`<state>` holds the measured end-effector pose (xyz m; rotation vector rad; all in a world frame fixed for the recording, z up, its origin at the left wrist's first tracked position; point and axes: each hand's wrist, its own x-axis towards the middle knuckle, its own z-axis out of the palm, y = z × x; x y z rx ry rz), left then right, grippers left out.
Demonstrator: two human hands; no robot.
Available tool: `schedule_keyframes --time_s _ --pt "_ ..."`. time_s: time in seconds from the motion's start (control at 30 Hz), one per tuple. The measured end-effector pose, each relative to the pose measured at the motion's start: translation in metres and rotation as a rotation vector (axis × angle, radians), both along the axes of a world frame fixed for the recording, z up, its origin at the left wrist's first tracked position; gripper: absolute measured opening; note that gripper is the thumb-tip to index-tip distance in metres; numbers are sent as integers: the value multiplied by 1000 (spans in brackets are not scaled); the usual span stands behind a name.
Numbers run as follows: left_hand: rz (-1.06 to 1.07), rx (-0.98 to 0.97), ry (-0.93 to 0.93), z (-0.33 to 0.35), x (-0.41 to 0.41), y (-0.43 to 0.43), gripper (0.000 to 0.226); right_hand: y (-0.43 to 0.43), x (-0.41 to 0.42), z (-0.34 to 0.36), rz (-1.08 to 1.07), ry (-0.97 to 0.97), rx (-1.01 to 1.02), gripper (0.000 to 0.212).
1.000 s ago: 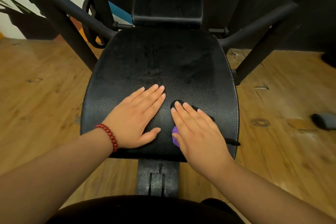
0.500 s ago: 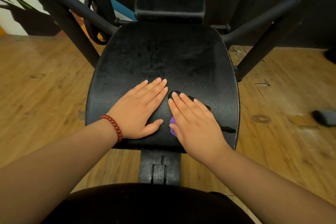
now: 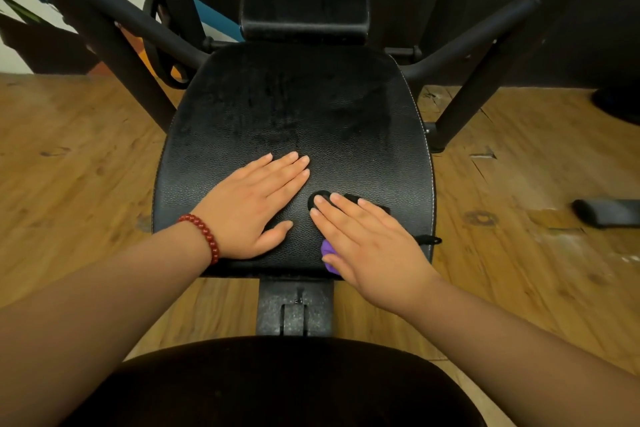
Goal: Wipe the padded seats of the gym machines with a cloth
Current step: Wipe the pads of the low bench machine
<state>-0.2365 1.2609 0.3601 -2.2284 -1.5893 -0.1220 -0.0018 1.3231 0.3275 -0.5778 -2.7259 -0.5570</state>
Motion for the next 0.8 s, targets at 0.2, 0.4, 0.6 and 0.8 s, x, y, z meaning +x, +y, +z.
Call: schedule_keyframes --time_s 0.2,0.4,0.6,0.8 --pt "-33 -8 49 1 6 0 73 -2 17 -1 -70 19 11 57" --pt "-13 -25 31 1 7 1 75 1 5 2 15 -23 -14 56" --pt "29 -17 -48 1 13 4 75 -5 28 -5 -63 39 21 56" --pt "47 7 -51 -2 19 6 75 7 8 7 -38 24 -14 57"
